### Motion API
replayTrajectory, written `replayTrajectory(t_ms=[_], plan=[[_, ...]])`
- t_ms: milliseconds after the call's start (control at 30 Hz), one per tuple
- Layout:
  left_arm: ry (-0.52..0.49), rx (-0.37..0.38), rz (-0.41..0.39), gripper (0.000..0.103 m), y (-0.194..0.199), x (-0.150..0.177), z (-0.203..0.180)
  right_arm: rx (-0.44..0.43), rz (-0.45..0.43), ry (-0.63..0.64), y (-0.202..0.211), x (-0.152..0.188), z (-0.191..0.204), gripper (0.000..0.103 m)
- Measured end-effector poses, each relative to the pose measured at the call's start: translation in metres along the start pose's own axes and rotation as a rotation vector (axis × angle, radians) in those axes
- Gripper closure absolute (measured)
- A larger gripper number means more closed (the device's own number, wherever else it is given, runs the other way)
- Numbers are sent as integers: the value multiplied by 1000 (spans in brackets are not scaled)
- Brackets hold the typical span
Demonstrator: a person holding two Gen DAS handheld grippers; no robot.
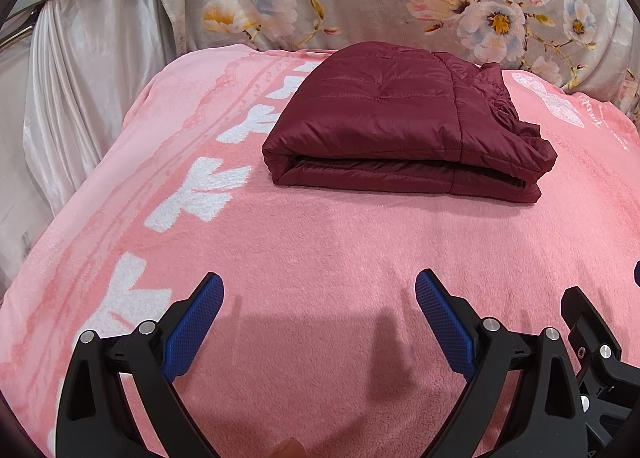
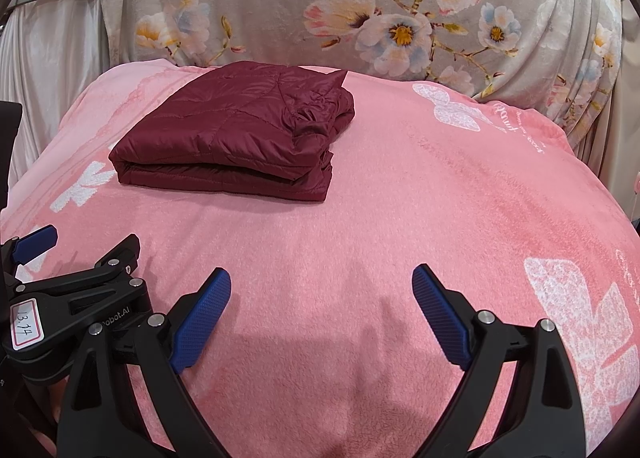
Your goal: Fold large clothes
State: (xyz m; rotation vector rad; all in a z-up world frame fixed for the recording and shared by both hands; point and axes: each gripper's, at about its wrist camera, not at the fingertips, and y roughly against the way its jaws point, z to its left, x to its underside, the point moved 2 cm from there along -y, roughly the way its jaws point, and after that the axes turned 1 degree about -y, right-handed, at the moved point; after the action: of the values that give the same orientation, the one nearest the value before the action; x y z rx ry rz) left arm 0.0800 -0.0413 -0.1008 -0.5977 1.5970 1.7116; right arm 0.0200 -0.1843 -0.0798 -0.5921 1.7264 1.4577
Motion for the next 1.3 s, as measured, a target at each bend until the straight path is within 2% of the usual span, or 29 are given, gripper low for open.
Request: replayTrajectory(t_ms=[700,1300], plan=[[0,-2,-10,13,2,-2,0,2,0,0,0,0,1,13],[-4,-2,-16,20,2,-4,-2,3,-2,0,1,0,2,13]])
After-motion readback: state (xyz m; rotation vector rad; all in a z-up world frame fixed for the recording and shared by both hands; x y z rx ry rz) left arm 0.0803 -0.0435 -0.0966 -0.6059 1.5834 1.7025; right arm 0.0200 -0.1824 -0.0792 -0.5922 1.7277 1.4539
